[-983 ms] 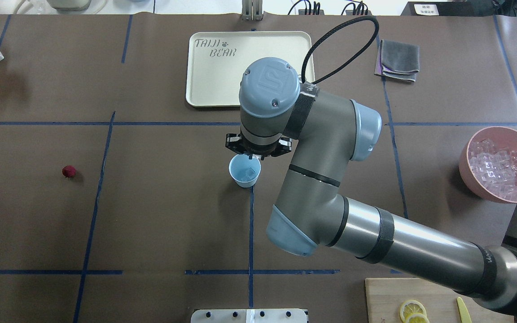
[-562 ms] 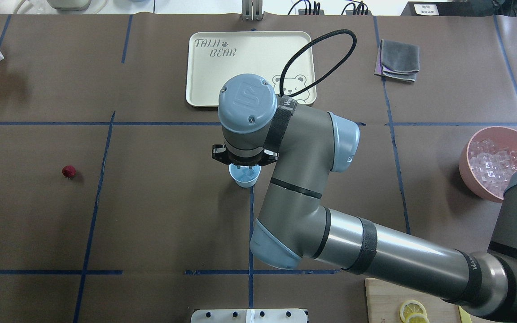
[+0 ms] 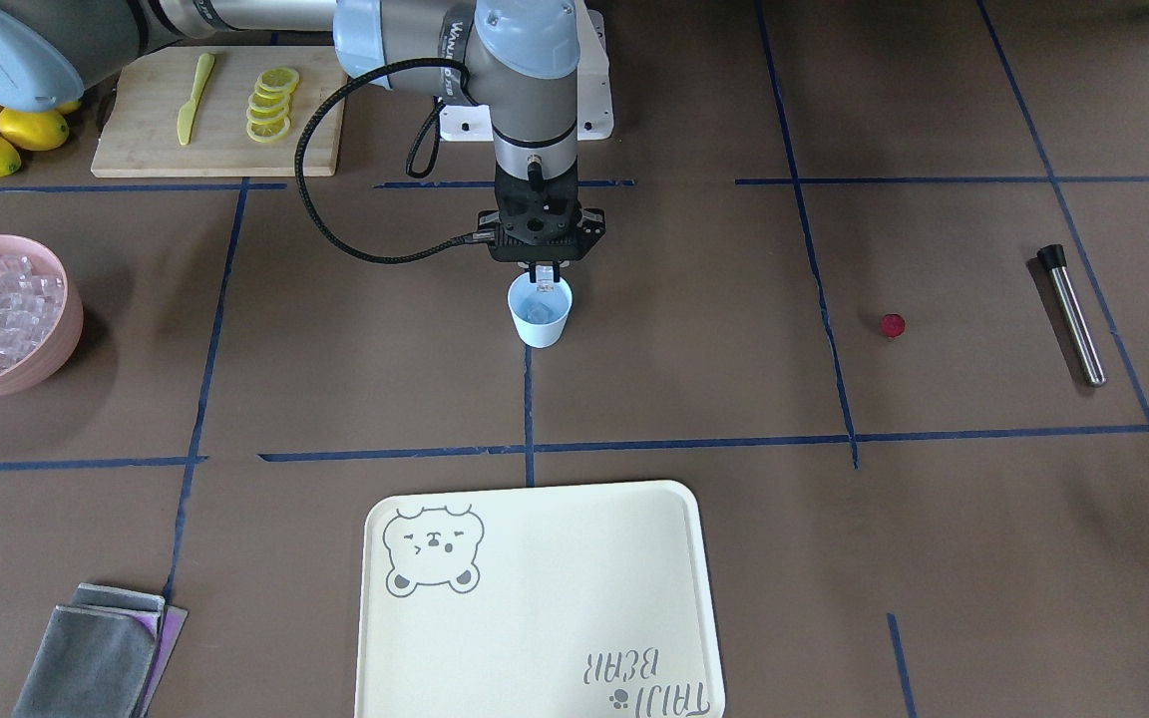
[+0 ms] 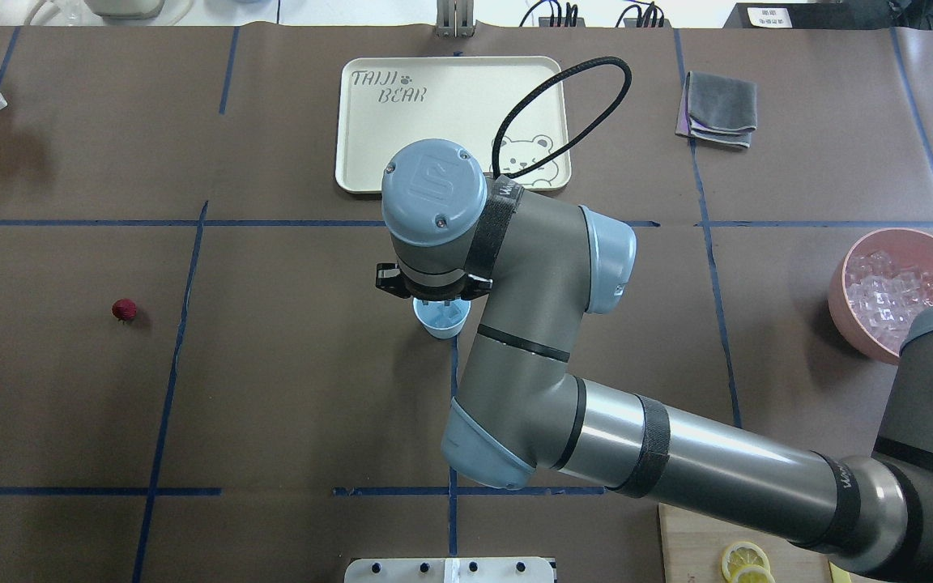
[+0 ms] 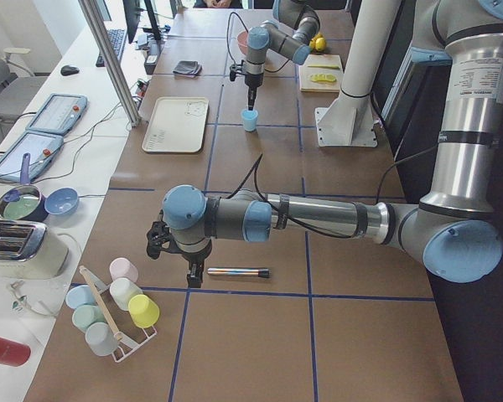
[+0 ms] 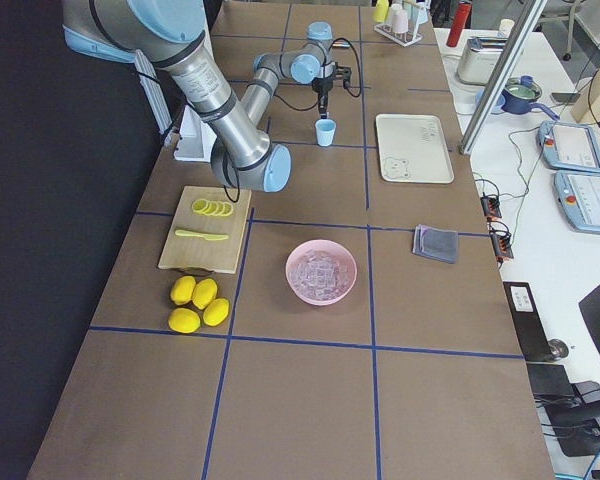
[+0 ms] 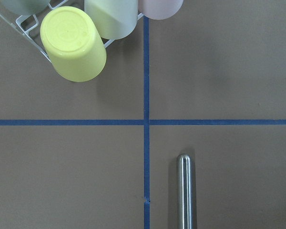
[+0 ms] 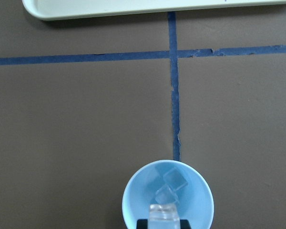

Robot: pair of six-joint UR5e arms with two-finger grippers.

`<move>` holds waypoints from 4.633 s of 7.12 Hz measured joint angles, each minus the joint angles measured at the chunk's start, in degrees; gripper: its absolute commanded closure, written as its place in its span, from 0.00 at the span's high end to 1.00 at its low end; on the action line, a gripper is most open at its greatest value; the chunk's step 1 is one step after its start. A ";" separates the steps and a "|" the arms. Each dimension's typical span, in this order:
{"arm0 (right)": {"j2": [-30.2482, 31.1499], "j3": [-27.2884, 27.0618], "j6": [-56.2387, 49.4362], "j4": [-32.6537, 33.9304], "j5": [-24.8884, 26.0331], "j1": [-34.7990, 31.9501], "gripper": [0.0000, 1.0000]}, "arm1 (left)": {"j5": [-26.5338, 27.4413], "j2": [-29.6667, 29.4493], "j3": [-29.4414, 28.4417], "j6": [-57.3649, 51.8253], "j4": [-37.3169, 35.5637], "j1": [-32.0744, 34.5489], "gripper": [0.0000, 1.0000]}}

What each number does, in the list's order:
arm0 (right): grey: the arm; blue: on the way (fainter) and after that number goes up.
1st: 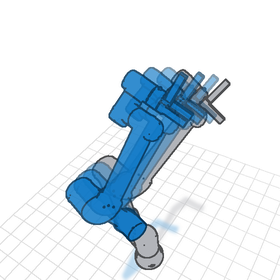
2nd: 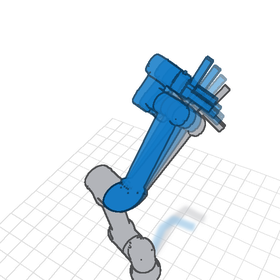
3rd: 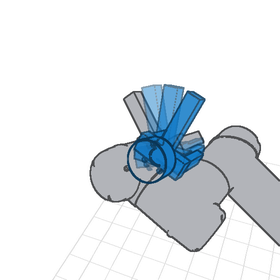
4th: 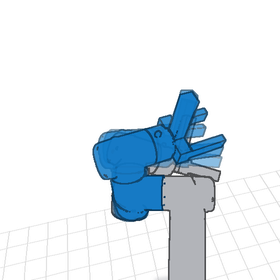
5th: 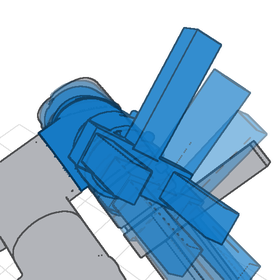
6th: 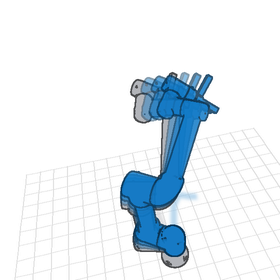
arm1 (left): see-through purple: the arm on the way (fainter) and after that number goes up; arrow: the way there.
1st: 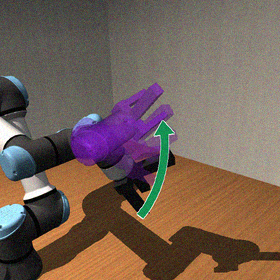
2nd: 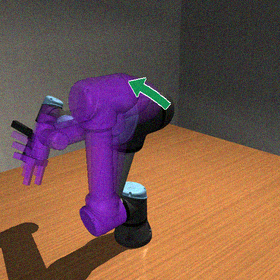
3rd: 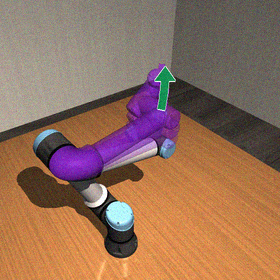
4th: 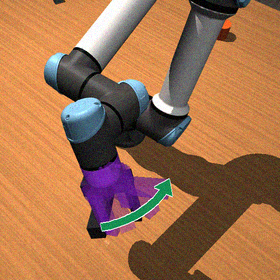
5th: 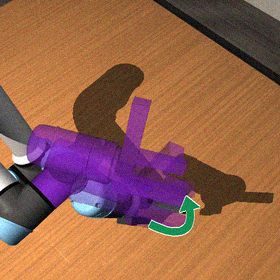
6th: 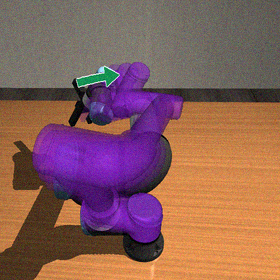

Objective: Mash ice and strawberries in cup
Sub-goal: 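Open the right gripper to drop the ice cube into the cup, then withdraw the empty right gripper back past the pink bowl, then lower the left gripper onto the red strawberry and grasp it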

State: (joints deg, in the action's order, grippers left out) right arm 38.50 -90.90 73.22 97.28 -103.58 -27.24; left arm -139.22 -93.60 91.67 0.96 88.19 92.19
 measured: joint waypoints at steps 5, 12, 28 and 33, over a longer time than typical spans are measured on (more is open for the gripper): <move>0.08 0.02 -0.01 -0.07 0.13 -0.01 0.99 | 0.00 0.00 0.00 0.01 0.02 -0.08 1.00; 4.41 -6.76 -3.63 0.42 -2.05 -6.44 0.99 | 0.72 1.36 2.27 5.19 10.87 -7.32 1.00; 43.38 -17.74 -64.62 -0.14 -28.60 -49.89 0.99 | 38.06 6.00 9.80 64.94 39.59 -52.34 0.94; 43.48 -17.81 -64.68 -0.16 -28.58 -49.93 0.99 | 38.08 4.74 8.24 64.77 39.43 -52.44 0.89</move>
State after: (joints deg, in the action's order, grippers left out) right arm 81.97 -108.71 8.54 97.12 -132.17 -77.17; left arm -101.14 -88.87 99.91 65.73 127.61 39.75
